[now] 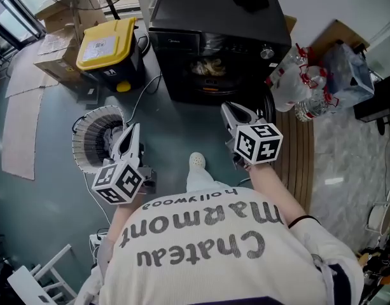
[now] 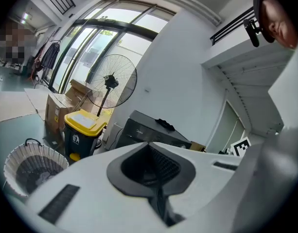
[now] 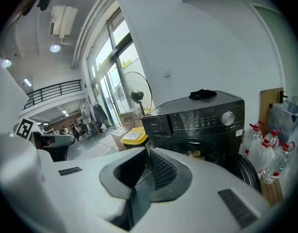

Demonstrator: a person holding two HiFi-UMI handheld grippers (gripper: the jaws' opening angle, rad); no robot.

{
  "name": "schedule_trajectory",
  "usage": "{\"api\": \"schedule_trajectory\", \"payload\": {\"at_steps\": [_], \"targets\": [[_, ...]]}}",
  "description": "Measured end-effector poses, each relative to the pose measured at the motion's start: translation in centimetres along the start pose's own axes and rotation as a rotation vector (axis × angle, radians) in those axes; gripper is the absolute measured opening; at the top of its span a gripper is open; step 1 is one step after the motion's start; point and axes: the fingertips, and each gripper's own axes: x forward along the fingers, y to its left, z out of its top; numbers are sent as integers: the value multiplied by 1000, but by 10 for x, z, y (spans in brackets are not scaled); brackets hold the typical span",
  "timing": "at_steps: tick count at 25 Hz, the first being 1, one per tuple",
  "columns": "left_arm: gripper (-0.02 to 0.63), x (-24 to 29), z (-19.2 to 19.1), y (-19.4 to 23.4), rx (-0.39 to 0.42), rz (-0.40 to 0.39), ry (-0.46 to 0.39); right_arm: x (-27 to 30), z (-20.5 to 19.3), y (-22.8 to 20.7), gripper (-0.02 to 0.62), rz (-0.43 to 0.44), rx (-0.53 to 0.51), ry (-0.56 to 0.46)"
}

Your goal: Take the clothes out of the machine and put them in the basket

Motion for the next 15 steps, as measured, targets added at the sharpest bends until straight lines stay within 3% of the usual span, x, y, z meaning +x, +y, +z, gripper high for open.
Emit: {"api": "schedule_trajectory", "payload": {"at_steps": [8, 12, 15], "targets": [[7, 112, 41, 18, 6, -39, -22, 84, 75, -57, 48, -1, 14, -100], [6, 166, 36, 25, 29, -75, -7, 121, 98, -73, 48, 59, 3, -185], [8, 198, 19, 28, 37, -115, 36, 144, 89, -79, 48, 101, 5, -211]]}}
